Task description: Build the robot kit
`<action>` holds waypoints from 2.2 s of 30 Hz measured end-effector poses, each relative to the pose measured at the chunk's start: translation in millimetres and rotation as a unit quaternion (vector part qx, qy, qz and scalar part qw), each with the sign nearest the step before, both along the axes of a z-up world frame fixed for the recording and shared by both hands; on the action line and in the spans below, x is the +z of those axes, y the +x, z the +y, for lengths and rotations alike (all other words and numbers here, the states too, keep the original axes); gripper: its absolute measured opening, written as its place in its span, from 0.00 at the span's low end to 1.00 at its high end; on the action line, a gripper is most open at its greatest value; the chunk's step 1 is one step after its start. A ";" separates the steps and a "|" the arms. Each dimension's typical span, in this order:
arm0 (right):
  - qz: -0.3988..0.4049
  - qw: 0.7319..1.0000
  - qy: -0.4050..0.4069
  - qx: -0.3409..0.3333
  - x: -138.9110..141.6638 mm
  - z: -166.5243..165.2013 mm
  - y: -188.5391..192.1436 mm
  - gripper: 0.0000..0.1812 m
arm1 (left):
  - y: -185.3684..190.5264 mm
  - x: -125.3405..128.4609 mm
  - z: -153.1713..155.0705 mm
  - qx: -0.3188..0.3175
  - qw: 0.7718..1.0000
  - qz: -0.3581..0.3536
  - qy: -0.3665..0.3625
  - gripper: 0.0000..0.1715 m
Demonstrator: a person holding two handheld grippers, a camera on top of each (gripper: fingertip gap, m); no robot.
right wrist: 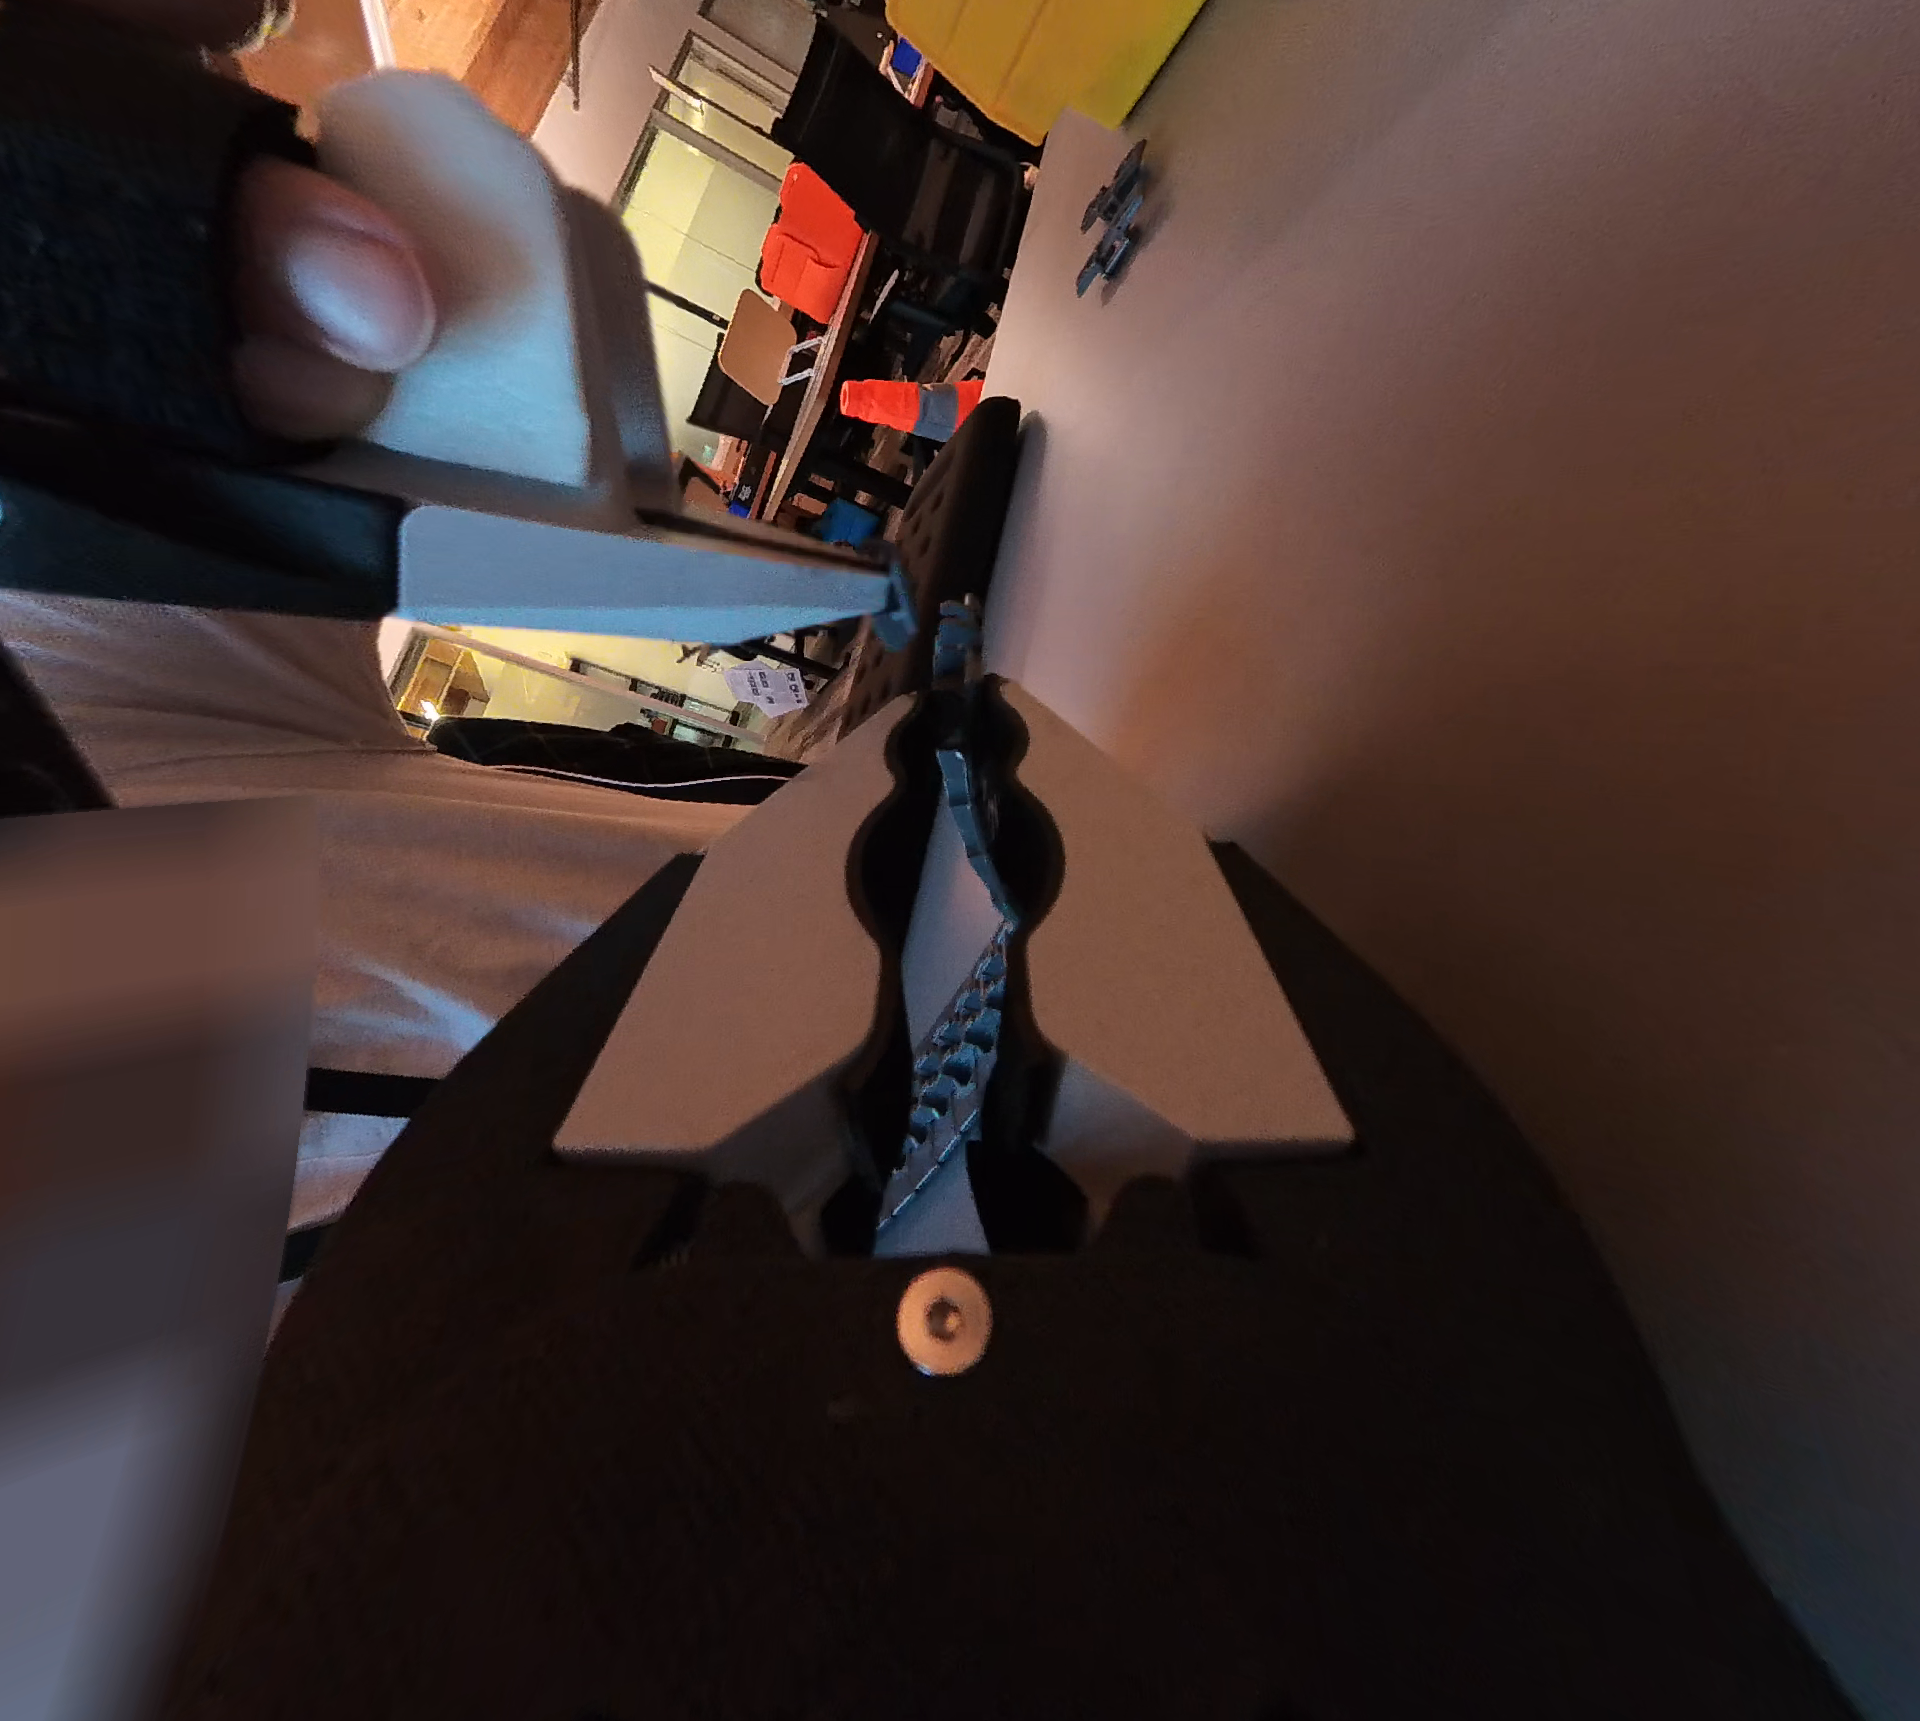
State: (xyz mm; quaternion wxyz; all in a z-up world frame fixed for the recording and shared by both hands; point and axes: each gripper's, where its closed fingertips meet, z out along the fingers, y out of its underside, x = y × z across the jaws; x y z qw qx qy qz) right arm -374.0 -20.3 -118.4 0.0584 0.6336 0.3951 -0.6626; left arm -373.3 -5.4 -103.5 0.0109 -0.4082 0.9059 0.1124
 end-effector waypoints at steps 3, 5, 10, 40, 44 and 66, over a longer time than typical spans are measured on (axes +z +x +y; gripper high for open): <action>0.001 1.000 -0.001 0.003 0.5 -0.8 0.4 0.03 | -1.8 -3.6 2.1 -0.007 1.000 0.009 -0.002 0.05; 0.000 1.000 -0.001 0.002 0.0 -0.5 0.4 0.03 | -0.8 -3.8 1.9 -0.006 1.000 0.011 -0.006 0.05; 0.000 1.000 -0.010 0.007 0.8 -1.9 1.5 0.03 | -0.5 -3.4 -0.1 -0.018 1.000 0.023 -0.008 0.05; 0.037 0.999 -0.014 -0.034 12.2 14.2 0.0 0.02 | -0.1 -1.4 7.3 -0.081 0.993 0.054 0.064 0.05; 0.042 0.998 -0.026 -0.031 15.0 13.2 0.2 0.06 | 0.0 -0.9 6.5 -0.085 0.993 0.052 0.069 0.05; 0.017 0.999 -0.020 -0.038 7.5 12.0 0.1 0.03 | -0.8 0.6 12.2 0.152 0.988 -0.033 0.023 0.11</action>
